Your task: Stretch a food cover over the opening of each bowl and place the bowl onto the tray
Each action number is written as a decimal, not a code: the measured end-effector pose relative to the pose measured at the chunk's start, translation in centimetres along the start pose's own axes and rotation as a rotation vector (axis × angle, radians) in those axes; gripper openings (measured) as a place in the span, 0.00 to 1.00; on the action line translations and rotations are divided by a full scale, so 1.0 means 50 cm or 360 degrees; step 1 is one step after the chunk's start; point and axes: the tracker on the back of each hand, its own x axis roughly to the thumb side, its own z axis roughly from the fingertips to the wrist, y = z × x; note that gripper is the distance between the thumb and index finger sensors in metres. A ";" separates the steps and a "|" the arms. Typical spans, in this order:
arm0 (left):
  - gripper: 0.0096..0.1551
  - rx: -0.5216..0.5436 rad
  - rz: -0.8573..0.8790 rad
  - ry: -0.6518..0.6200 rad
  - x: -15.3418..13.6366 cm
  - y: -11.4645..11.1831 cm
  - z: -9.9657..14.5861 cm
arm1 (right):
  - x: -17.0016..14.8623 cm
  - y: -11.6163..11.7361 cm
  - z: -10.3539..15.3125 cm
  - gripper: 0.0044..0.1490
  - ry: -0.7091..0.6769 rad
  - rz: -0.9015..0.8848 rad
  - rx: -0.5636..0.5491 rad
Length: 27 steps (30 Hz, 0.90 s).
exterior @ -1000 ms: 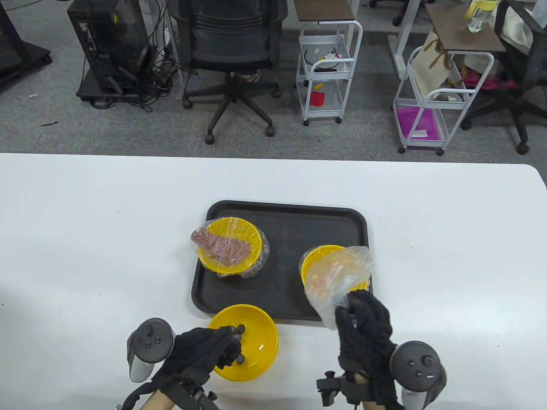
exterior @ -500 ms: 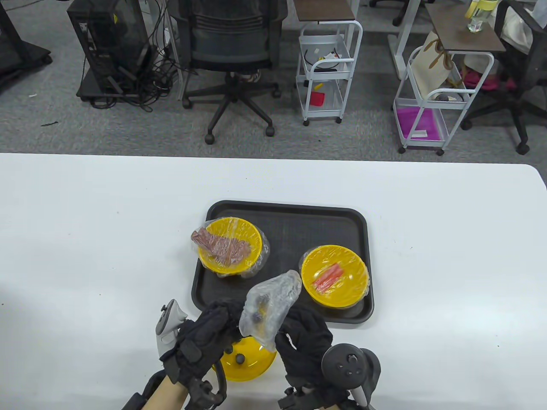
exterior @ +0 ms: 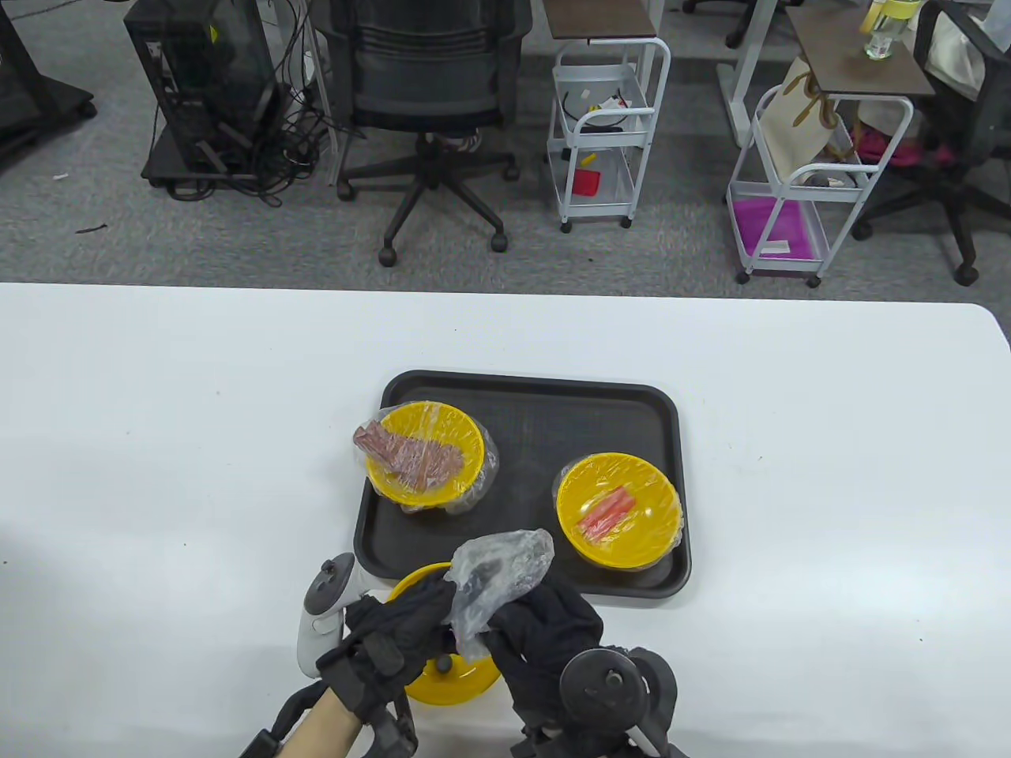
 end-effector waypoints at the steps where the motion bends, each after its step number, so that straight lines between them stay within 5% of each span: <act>1: 0.22 0.0058 0.0036 -0.0064 0.000 0.003 0.003 | 0.002 0.000 0.002 0.22 -0.0004 0.0026 -0.0015; 12: 0.22 -0.0068 0.0584 -0.0576 0.048 0.024 0.026 | -0.013 0.007 -0.005 0.22 0.0084 -0.0058 0.0119; 18: 0.21 -0.0472 0.0688 -0.0637 0.066 -0.005 0.021 | -0.063 -0.001 -0.019 0.30 0.0372 -0.0657 0.0141; 21: 0.22 -0.0613 0.0592 -0.0487 0.050 -0.033 0.008 | -0.067 0.019 -0.022 0.43 0.0293 -0.1140 0.0357; 24: 0.22 -0.0331 0.0320 -0.0415 0.038 -0.044 0.006 | -0.048 0.041 -0.022 0.60 0.0134 -0.1473 0.0674; 27: 0.22 0.0243 -0.0208 -0.0443 0.045 -0.048 0.026 | -0.027 0.048 -0.018 0.59 0.0114 -0.1251 0.0800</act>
